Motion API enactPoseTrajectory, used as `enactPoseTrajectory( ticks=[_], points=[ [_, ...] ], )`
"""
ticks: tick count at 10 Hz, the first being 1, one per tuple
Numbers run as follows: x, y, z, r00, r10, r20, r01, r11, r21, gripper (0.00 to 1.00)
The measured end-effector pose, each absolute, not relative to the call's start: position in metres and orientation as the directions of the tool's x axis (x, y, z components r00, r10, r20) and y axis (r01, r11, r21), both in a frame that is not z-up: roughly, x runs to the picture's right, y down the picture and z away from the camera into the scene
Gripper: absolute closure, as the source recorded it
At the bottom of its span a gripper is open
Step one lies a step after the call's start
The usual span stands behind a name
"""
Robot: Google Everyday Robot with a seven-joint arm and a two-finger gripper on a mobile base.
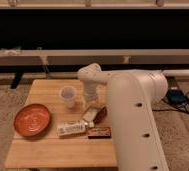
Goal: Wipe the white sponge on the table
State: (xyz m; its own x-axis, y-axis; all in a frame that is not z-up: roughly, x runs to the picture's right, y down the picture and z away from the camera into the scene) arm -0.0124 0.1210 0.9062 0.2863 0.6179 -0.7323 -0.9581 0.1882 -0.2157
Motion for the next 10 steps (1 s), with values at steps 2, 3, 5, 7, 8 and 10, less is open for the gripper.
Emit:
enactPoseTrajectory(
  ticks=[2, 3, 5, 7, 8, 10],
  points=[
    [-0.014, 0.124, 0.903, 0.289, 0.606, -0.741, -0.957, 0.184, -0.223, 0.44],
    [-0.015, 0.126, 0.901, 0.292, 0.600, -0.745, -0.956, 0.184, -0.227, 0.53],
    [-0.014, 0.128, 0.899, 0.292, 0.594, -0.750, -0.956, 0.181, -0.230, 0.76],
    [-0.010, 0.128, 0.897, 0.287, 0.594, -0.751, -0.958, 0.178, -0.225, 0.93],
    [-0.006, 0.127, 0.896, 0.280, 0.596, -0.753, -0.960, 0.176, -0.218, 1.00],
    [0.004, 0.125, 0.896, 0.259, 0.603, -0.755, -0.966, 0.170, -0.195, 1.00]
  ],
)
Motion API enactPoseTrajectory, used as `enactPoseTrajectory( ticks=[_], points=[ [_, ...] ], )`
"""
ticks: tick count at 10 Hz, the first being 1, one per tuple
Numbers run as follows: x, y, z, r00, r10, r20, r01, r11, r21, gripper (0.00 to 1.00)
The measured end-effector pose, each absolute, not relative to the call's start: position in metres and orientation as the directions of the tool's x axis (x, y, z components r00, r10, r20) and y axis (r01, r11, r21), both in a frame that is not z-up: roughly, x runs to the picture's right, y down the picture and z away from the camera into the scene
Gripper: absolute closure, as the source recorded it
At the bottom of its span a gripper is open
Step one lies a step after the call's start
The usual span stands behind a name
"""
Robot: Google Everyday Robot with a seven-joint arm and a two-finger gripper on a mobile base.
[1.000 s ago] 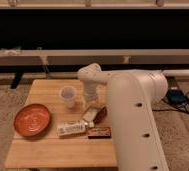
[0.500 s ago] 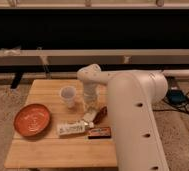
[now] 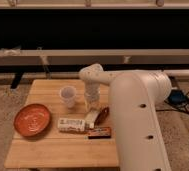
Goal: Wipe the white sponge on the table
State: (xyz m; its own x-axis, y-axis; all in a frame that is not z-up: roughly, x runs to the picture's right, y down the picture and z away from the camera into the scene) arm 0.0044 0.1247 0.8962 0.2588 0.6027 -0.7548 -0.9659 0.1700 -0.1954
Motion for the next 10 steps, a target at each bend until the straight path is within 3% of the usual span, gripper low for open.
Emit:
enactPoseTrajectory(
  ticks=[10],
  points=[
    [0.064, 0.076, 0.928, 0.113, 0.717, -0.688, -0.981, 0.192, 0.040, 1.00]
  ],
)
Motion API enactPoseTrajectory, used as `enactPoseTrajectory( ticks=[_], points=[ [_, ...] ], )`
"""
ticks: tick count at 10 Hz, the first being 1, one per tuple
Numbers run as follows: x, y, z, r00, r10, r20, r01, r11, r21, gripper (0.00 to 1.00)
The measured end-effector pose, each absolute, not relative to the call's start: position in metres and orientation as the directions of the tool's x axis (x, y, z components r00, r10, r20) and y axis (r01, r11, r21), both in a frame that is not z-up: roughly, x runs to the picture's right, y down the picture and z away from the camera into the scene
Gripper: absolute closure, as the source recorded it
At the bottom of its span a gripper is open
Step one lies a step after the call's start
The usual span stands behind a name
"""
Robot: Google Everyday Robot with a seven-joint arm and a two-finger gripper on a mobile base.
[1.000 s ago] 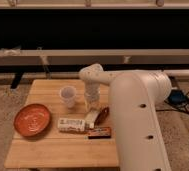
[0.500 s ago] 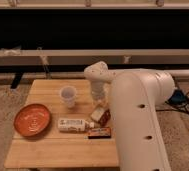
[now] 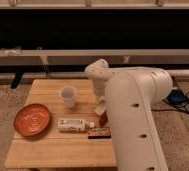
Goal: Wipe the white sponge on the table
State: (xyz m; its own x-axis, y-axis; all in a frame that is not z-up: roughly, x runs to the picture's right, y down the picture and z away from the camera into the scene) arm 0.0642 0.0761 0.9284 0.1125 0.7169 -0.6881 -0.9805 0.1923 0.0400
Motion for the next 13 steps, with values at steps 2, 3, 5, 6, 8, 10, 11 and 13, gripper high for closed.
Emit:
enactPoseTrajectory(
  ticks=[2, 3, 5, 6, 8, 10, 11, 13],
  points=[
    [0.058, 0.063, 0.934, 0.106, 0.745, -0.658, -0.981, 0.186, 0.052, 1.00],
    [0.054, 0.058, 0.936, 0.109, 0.754, -0.648, -0.982, 0.184, 0.050, 1.00],
    [0.037, 0.044, 0.949, 0.128, 0.764, -0.632, -0.980, 0.194, 0.036, 1.00],
    [0.026, 0.040, 0.954, 0.143, 0.765, -0.628, -0.979, 0.202, 0.024, 1.00],
    [-0.010, 0.032, 0.964, 0.200, 0.761, -0.617, -0.971, 0.237, -0.022, 1.00],
    [-0.033, 0.034, 0.961, 0.248, 0.760, -0.601, -0.963, 0.258, -0.071, 1.00],
    [-0.045, 0.040, 0.953, 0.269, 0.762, -0.590, -0.960, 0.258, -0.105, 1.00],
    [-0.054, 0.051, 0.938, 0.282, 0.765, -0.579, -0.959, 0.243, -0.145, 1.00]
  ],
)
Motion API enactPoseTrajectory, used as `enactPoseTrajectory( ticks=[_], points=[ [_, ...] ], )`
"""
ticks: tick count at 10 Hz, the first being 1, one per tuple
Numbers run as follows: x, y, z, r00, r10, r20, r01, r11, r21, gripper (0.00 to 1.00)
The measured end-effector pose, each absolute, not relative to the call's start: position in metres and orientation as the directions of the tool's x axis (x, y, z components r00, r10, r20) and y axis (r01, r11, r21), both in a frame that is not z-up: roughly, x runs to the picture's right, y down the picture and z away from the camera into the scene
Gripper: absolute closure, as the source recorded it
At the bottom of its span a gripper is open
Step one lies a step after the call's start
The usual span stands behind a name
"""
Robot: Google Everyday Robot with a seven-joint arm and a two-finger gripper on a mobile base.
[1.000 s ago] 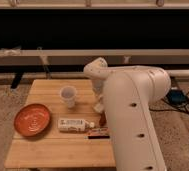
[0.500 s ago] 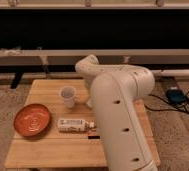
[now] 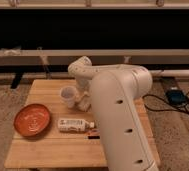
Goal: Wipe the white sponge on the table
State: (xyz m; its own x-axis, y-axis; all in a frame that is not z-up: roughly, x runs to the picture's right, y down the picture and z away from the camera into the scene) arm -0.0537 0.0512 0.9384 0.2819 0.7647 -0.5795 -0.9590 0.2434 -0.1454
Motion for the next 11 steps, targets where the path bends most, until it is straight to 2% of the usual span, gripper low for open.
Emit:
enactPoseTrajectory(
  ticks=[3, 6, 11],
  points=[
    [-0.042, 0.070, 0.922, 0.254, 0.756, -0.604, -0.967, 0.191, -0.168, 1.00],
    [0.009, 0.085, 0.913, 0.158, 0.755, -0.637, -0.987, 0.127, -0.094, 1.00],
    [0.068, 0.075, 0.917, 0.036, 0.765, -0.643, -0.997, 0.075, 0.034, 1.00]
  ],
)
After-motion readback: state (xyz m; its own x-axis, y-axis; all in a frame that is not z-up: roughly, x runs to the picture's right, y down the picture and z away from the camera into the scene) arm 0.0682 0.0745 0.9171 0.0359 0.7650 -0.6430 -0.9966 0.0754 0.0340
